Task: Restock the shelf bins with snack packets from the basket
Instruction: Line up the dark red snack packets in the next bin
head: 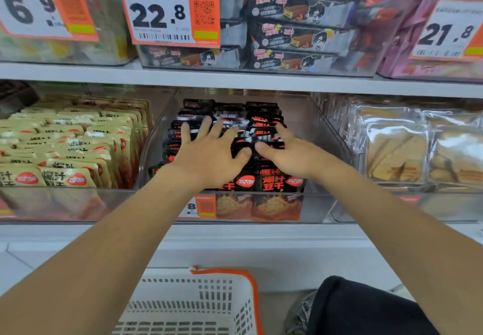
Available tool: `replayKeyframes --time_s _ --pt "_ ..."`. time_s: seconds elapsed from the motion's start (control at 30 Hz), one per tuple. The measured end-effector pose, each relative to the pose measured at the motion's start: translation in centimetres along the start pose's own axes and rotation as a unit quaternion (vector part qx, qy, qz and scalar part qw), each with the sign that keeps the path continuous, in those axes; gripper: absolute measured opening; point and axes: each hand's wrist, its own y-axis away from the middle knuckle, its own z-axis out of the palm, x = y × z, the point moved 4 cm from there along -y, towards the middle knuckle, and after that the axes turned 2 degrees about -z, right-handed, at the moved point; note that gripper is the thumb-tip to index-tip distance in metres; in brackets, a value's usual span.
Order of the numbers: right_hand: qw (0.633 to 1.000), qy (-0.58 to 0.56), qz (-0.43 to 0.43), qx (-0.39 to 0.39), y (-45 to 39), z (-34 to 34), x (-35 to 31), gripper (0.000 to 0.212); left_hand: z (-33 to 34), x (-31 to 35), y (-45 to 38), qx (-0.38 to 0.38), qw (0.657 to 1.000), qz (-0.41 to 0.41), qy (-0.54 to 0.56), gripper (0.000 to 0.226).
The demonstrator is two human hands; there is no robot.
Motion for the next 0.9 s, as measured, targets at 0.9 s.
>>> replayKeyframes --time_s 0.9 --pt "0.988 0.132 0.002 0.081 -11.1 -1.1 -1.4 0.074 1.2 -1.5 -1.6 -0.038 0.998 -0.043 0.002 0.073"
